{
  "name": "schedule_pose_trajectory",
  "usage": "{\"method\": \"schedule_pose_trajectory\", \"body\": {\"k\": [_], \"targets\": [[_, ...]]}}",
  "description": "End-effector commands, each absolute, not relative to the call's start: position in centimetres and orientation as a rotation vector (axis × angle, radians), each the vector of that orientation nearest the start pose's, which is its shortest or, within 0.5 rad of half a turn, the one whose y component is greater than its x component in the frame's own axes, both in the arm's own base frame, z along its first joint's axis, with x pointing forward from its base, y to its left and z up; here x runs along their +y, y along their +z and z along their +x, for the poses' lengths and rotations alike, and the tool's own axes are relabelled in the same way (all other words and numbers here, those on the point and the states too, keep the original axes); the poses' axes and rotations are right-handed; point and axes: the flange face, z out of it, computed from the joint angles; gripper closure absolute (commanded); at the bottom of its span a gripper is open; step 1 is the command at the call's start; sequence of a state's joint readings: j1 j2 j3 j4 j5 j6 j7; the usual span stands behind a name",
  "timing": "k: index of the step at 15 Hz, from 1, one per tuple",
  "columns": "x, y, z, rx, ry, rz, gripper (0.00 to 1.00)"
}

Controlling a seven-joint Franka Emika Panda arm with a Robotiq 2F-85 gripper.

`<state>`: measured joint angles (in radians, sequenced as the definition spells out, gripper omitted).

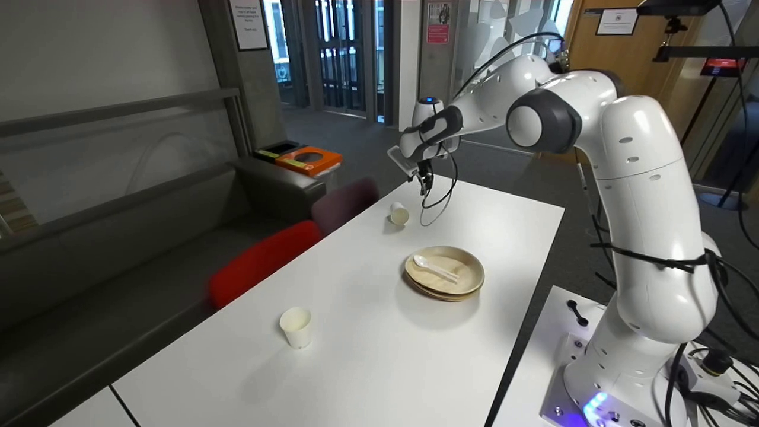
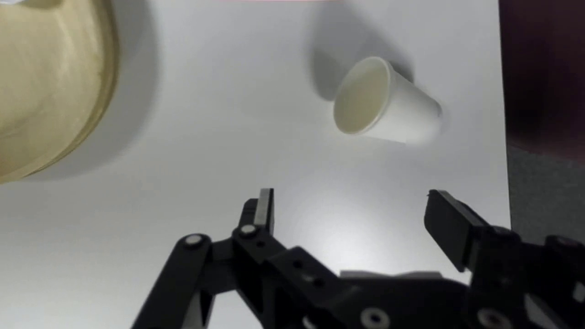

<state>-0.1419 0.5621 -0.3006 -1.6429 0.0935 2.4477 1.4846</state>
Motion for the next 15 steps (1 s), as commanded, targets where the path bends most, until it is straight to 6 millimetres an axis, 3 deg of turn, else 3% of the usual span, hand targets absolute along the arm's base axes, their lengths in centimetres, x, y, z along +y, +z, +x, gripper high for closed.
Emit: {"method": "schedule_pose_trajectory", "body": {"k": [1,9,15], "targets": [[-27.9,30.0,67.4,2.573,-0.630,-1.544,0.00],[-26.7,23.8,68.5,2.709,-0.962,-1.064,0.00],[-24.2,21.4,69.1,2.730,-1.107,-0.944,0.00]]}}
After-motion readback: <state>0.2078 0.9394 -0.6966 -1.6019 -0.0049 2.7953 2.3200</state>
